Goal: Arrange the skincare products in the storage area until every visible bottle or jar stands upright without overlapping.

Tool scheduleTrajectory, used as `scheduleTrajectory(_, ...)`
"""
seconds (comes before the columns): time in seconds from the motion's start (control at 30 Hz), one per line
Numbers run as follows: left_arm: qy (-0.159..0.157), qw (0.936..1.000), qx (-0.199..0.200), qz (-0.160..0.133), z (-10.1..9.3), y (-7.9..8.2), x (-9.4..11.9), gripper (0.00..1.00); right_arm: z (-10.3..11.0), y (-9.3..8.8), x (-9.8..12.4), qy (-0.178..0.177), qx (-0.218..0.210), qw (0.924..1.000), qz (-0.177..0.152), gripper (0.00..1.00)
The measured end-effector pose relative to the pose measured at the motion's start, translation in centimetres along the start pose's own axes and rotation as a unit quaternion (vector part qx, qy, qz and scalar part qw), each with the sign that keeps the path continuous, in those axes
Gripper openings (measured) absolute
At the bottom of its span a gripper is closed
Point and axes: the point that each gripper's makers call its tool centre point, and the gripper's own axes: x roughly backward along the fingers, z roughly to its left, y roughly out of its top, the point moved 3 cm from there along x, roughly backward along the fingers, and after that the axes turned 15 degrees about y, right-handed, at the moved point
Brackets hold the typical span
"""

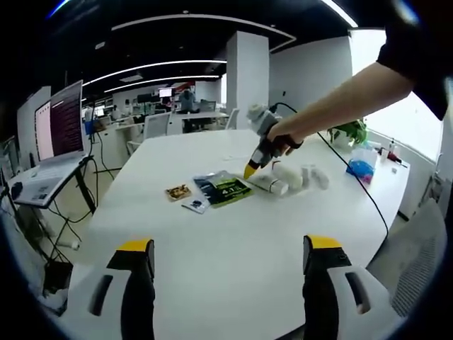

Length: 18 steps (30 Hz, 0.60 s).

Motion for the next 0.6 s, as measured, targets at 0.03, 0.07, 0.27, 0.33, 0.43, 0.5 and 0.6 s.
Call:
scheduleTrajectory(0.03, 0.000, 1.0000, 0.000, 0.000, 0.0, 0.0, 0.0, 0.79, 0.0, -0.1, 0.0, -0.002, 0.000, 1.0000, 0.001, 0.61)
scheduleTrajectory(0.07, 0.001, 1.0000, 0.001, -0.001, 0.0, 0.0, 0.0, 0.79, 0.1, -0.3, 0.0, -0.004, 0.000, 1.0000, 0.002, 0.59)
scheduleTrajectory(0.27, 0.002, 1.0000, 0.003, -0.002, 0.1, 0.1, 0.1, 0.79, -0.4, -0.6, -1.0, -0.014, -0.002, 0.9998, 0.014, 0.58)
scheduleTrajectory(0.33, 0.003, 1.0000, 0.005, -0.003, 0.1, 0.1, 0.1, 0.79, -0.4, -0.6, -0.8, -0.017, -0.001, 0.9997, 0.020, 0.58)
scheduleTrajectory(0.43, 0.004, 1.0000, 0.005, -0.002, 0.1, 0.1, 0.1, 0.79, -0.2, -0.7, -0.7, -0.016, -0.006, 0.9996, 0.022, 0.57)
scheduleTrajectory(0.5, 0.004, 1.0000, 0.006, -0.003, 0.1, 0.1, 0.1, 0.79, -0.2, -0.7, -0.9, -0.016, -0.008, 0.9996, 0.023, 0.57)
scheduleTrajectory(0.6, 0.004, 1.0000, 0.005, -0.002, 0.1, 0.2, 0.1, 0.79, -0.2, -0.9, -1.1, -0.015, -0.012, 0.9995, 0.027, 0.57)
